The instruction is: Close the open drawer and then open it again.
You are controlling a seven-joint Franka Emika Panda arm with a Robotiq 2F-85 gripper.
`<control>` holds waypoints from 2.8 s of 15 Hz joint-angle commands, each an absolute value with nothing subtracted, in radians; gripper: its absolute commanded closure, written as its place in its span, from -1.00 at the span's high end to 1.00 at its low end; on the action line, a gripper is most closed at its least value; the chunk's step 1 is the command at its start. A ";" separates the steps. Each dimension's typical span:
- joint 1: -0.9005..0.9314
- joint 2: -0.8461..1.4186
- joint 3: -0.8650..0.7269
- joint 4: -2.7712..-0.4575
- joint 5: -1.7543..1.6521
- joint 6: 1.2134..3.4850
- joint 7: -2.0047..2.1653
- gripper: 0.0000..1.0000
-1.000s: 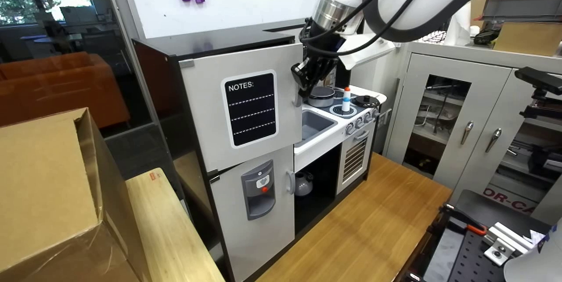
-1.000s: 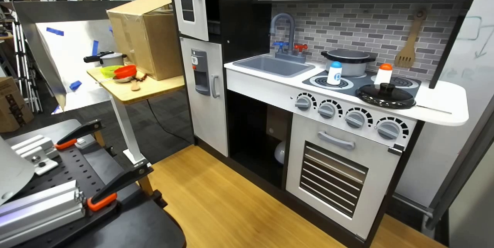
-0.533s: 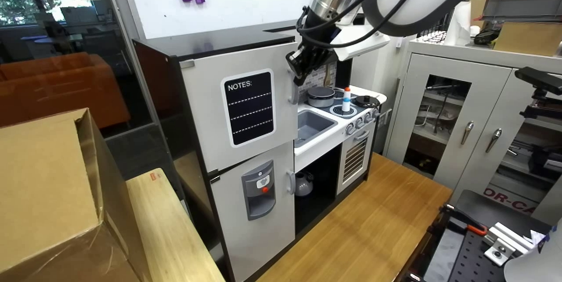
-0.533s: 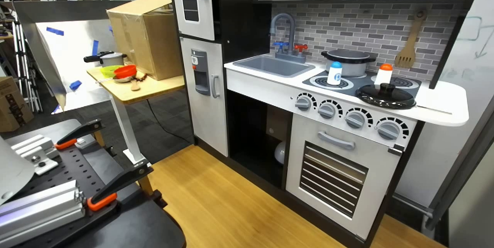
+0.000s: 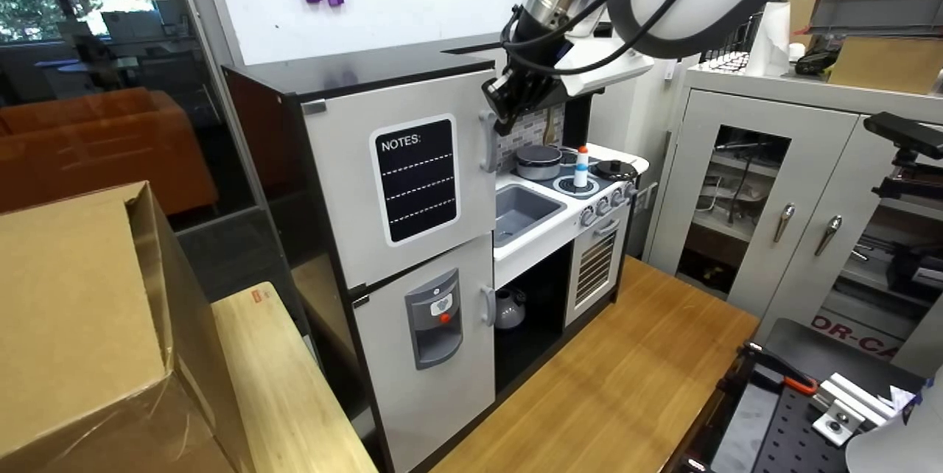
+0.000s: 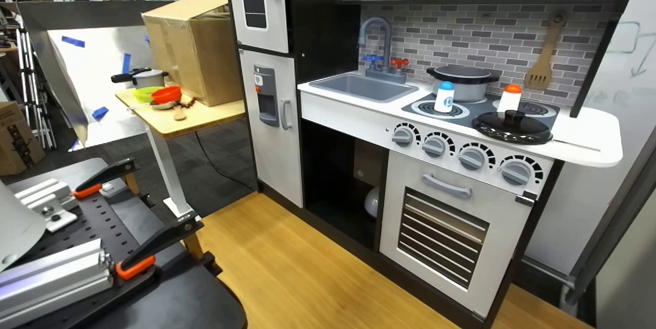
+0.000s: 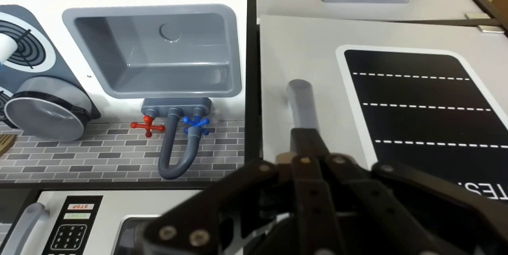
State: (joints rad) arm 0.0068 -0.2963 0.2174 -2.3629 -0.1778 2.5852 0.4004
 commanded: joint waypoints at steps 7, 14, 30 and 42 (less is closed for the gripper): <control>-0.019 -0.212 0.225 -2.252 -0.278 2.587 0.453 -1.00; 0.000 -0.252 0.217 -2.273 -0.264 2.575 0.439 -0.46; 0.007 -0.268 0.217 -2.284 -0.252 2.575 0.429 -0.35; -0.006 -0.373 0.224 -2.354 -0.263 2.559 0.443 1.00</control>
State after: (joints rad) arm 0.0057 -0.3177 0.2192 -2.3133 -0.2557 2.5712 0.4331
